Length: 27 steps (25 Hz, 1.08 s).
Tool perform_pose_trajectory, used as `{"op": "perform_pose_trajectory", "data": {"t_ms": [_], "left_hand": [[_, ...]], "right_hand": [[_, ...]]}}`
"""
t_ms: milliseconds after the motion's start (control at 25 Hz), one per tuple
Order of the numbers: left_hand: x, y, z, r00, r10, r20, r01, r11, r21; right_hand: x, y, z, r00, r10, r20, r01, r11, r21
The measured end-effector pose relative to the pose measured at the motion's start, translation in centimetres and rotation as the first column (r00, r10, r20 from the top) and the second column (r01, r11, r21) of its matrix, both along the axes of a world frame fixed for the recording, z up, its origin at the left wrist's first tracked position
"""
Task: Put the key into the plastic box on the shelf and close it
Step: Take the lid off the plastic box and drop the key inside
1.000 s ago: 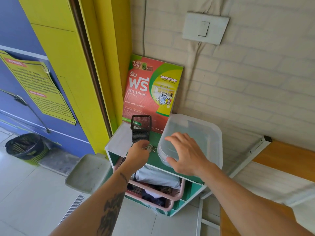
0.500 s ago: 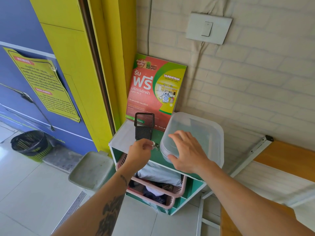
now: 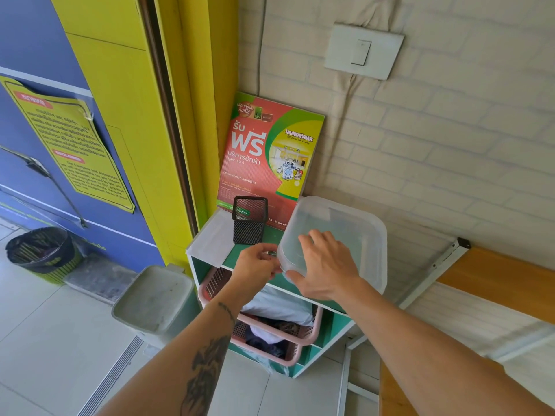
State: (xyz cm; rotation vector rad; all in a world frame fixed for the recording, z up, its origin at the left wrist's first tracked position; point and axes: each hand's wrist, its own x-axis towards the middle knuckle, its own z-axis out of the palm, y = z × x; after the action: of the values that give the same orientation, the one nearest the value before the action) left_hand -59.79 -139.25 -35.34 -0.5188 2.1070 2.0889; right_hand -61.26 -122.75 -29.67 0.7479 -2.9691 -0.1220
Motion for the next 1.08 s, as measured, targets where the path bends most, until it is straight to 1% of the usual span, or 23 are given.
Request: {"op": "perform_pose_trajectory", "data": {"t_ms": [160,360,760,880,1080], "left_hand": [[0.0,0.2,0.2,1.000,0.004,0.030,-0.006,0.996,0.088],[-0.2,0.2,0.2,0.999,-0.003,0.049,-0.004,0.991,0.130],[-0.6,0.2,0.0,0.995,-0.001,0.099,-0.017,0.983,0.185],[-0.7,0.0,-0.1,0.994,0.009,0.109,-0.029,0.982,0.188],[-0.5,0.1,0.0,0.993,0.014,0.119,-0.037,0.982,0.188]], "right_hand": [[0.0,-0.1,-0.1,0.999,0.018,-0.028,-0.017,1.000,0.022],[-0.3,0.0,0.1,0.995,0.092,-0.045,-0.089,0.995,0.051],[-0.9,0.1,1.3,0.977,0.215,-0.012,-0.213,0.973,0.092],[-1.6,0.4,2.4,0.973,0.227,-0.048,-0.224,0.973,0.060],[-1.0,1.4,2.2,0.980,0.193,-0.051,-0.195,0.980,-0.046]]}}
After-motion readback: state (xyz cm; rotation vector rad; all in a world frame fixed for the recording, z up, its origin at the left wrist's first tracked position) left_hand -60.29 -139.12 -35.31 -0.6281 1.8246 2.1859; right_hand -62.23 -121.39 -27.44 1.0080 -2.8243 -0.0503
